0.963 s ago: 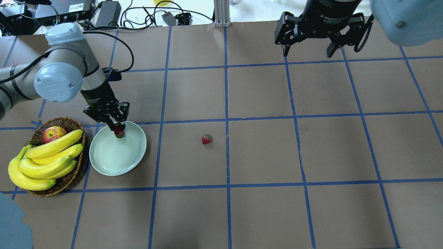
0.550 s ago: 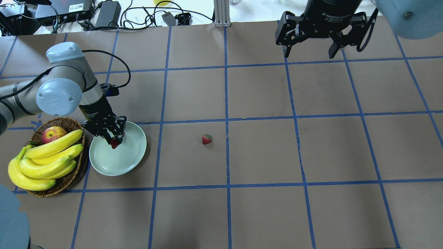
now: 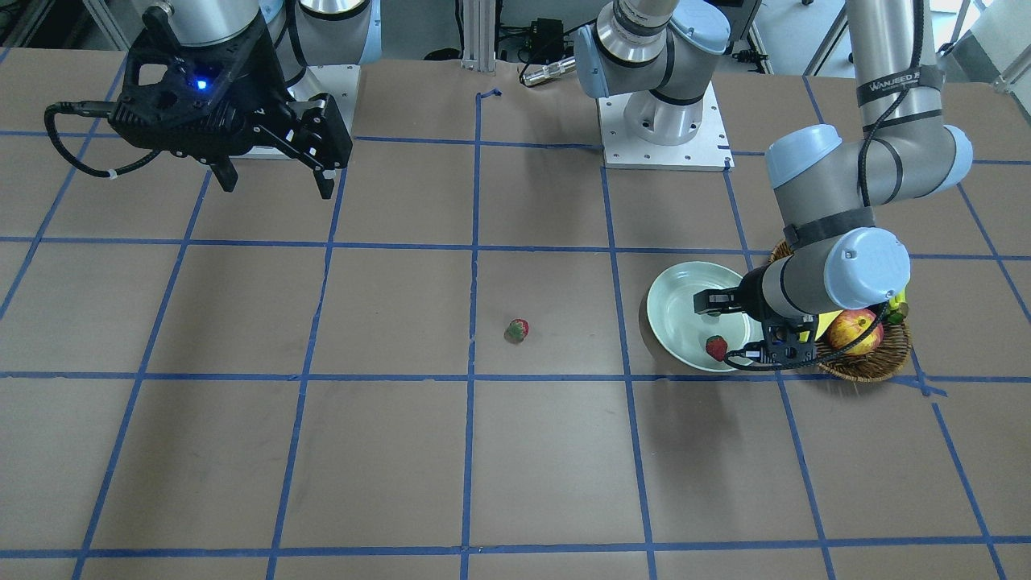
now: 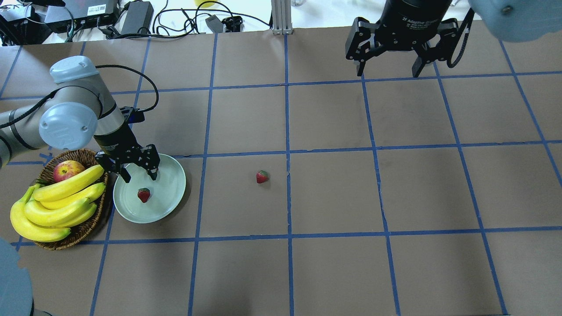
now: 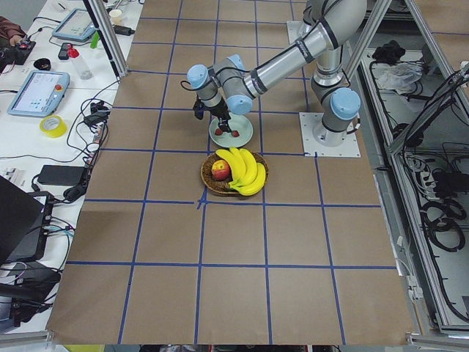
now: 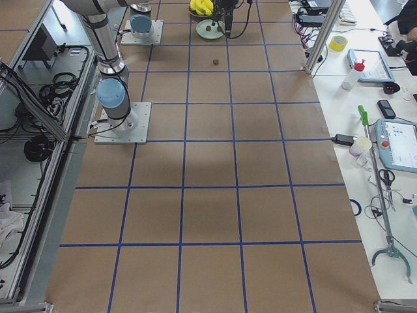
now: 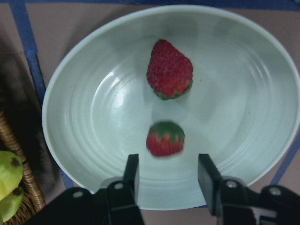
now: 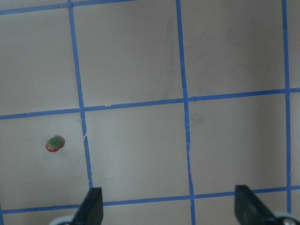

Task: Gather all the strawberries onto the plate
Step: 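Lift the left gripper and move it over the last strawberry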

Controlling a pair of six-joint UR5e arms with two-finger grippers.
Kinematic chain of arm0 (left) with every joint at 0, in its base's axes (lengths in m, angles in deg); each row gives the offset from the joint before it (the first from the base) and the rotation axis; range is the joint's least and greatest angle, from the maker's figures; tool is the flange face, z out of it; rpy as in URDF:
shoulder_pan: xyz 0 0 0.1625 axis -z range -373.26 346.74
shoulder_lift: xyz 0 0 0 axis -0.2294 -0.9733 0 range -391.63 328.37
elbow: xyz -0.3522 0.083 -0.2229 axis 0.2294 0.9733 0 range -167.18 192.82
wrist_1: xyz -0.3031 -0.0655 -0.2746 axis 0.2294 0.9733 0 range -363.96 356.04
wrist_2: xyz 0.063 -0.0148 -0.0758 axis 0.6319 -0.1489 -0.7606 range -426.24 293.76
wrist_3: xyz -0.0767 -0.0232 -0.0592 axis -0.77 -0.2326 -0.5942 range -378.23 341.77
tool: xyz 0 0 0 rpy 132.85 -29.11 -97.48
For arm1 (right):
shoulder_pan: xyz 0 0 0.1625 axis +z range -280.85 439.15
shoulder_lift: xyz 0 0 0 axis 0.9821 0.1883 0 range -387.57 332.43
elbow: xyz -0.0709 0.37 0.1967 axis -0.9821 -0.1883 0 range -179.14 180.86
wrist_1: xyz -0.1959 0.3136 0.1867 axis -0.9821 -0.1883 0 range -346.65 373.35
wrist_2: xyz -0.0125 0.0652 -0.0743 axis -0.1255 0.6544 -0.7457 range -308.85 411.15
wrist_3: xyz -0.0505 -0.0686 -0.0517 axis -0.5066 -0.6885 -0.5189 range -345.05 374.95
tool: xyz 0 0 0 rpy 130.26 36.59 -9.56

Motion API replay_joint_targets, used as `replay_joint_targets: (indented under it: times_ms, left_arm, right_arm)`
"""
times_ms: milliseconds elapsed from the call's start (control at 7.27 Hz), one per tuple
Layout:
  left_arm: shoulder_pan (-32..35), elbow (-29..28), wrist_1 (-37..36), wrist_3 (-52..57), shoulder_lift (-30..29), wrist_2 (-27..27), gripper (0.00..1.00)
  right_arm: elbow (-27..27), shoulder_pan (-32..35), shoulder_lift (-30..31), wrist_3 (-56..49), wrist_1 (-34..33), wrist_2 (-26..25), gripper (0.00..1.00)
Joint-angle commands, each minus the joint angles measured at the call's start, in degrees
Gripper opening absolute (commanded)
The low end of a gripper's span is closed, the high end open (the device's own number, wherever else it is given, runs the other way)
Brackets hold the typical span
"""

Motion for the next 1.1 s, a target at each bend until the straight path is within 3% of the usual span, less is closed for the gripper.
replay_joint_targets:
  times_ms: [0, 138, 413, 550, 688, 963]
  left_arm:
    - [2.16, -3.92, 0.07, -3.10, 0.38, -6.32, 1.00]
    - [6.27, -4.64, -0.01, -9.13, 0.21, -7.07, 1.00]
    - [16.55, -3.86, -11.29, -20.47, -1.10, -9.78, 1.00]
    - [19.47, -3.77, -11.87, -24.27, -1.72, -12.32, 1.00]
    - [22.63, -3.59, -12.75, -24.75, -2.07, -12.78, 1.00]
    - [26.25, -0.97, -21.41, -24.84, -4.61, -12.96, 1.00]
  right_arm:
    - [0.28, 0.80, -0.25, -0.14, -0.29, -0.45, 1.00]
    - [0.28, 0.80, -0.26, -0.23, -0.37, -0.46, 1.00]
    - [0.28, 0.80, -0.26, -0.23, -0.37, 0.07, 1.00]
    - [0.28, 0.80, -0.26, -0.23, -0.29, 0.07, 1.00]
    - [0.28, 0.80, -0.26, -0.23, -0.29, 0.07, 1.00]
    - [0.20, 0.71, -0.17, -0.23, -0.20, -0.02, 1.00]
